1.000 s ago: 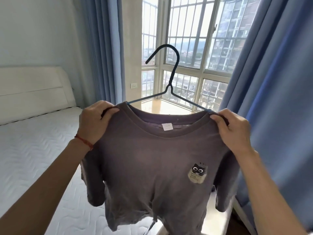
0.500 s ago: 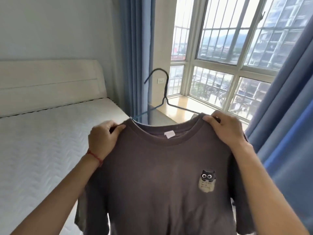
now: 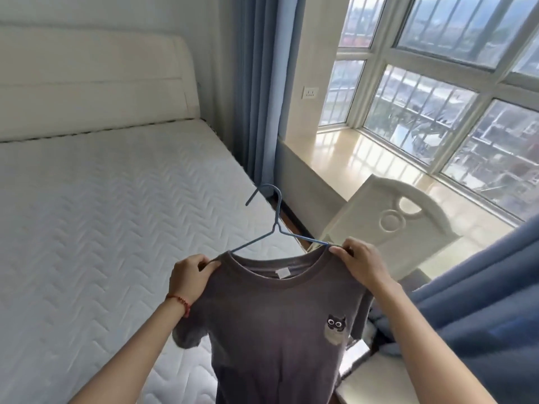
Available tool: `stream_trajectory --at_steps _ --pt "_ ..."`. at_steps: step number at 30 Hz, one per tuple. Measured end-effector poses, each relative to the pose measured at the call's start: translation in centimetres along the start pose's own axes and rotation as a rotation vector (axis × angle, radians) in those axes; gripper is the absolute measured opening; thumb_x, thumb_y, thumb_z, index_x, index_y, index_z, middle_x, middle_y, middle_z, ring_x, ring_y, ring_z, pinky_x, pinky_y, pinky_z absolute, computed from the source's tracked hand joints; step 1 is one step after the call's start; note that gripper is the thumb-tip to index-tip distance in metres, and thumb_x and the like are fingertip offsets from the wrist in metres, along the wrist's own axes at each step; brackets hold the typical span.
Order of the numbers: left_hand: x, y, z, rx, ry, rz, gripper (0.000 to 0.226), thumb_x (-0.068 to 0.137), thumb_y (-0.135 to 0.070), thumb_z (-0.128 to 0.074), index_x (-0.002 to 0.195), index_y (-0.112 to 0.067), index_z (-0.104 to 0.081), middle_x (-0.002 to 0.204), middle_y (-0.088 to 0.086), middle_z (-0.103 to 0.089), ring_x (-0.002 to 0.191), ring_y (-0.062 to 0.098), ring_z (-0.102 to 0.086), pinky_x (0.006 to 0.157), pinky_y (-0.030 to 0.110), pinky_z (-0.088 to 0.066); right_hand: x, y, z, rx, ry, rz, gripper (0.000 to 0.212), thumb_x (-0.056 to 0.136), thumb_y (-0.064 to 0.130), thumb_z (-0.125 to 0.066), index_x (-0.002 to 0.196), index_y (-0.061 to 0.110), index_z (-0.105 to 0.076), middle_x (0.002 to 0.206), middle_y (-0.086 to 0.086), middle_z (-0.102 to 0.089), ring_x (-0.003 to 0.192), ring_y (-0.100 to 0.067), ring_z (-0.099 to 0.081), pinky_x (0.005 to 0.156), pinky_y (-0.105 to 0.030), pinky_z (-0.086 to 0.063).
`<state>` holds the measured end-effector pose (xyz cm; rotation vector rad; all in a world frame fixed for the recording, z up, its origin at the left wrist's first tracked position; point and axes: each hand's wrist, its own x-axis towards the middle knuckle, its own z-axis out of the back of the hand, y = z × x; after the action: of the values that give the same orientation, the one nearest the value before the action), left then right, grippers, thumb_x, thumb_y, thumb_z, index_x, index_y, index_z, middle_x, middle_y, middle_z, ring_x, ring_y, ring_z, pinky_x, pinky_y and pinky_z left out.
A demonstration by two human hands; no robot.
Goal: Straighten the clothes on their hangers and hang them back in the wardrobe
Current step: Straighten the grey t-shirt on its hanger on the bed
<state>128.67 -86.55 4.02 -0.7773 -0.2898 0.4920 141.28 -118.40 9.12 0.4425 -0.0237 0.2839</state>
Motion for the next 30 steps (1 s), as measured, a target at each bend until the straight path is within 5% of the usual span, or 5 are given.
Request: stream_trajectory --at_steps 10,19,23,30 --pt "6.3 -0.2 -5.4 0.045 -0.098 0.107 0.013 0.084 -0.002 -0.059 0.091 0.002 -0.069 0.093 0.018 -0.067 0.091 0.033 -0.061 0.083 0.032 -0.043 13.6 -2.8 -4.3 0.023 0.044 0.148 0.036 0.087 0.045 -0.055 0.081 0.01 -0.058 0.084 -0.007 -0.063 0.085 -0.029 -0.057 0.065 -0.029 -0.031" --pt "14.0 3.9 -13.3 0.16 -0.157 0.278 0.014 0.084 -0.001 -0.059 0.094 0.002 -0.069 0.094 0.018 -0.067 0.094 0.034 -0.059 0.086 0.035 -0.043 25.2 -6.7 -15.2 0.052 0.192 0.225 0.026 0.089 0.036 -0.054 0.083 0.011 -0.059 0.086 -0.007 -0.064 0.087 -0.031 -0.058 0.074 -0.037 -0.039" --pt "18.0 8.8 -17.1 0.235 -0.158 0.303 0.013 0.084 -0.002 -0.059 0.092 0.003 -0.068 0.093 0.019 -0.066 0.093 0.036 -0.058 0.085 0.036 -0.044 28.8 -8.4 -22.4 0.04 0.254 0.273 0.031 0.086 0.038 -0.039 0.086 0.012 -0.056 0.086 -0.006 -0.062 0.088 -0.029 -0.056 0.074 -0.034 -0.034" --pt "24.6 18.8 -25.3 0.281 -0.163 0.29 0.012 0.085 -0.003 -0.058 0.088 0.004 -0.067 0.092 0.023 -0.065 0.094 0.038 -0.057 0.083 0.039 -0.043 34.2 -11.1 -35.7 0.014 0.185 0.253 0.025 0.093 0.027 -0.045 0.089 0.008 -0.061 0.083 -0.012 -0.059 0.085 -0.035 -0.054 0.072 -0.036 -0.033"
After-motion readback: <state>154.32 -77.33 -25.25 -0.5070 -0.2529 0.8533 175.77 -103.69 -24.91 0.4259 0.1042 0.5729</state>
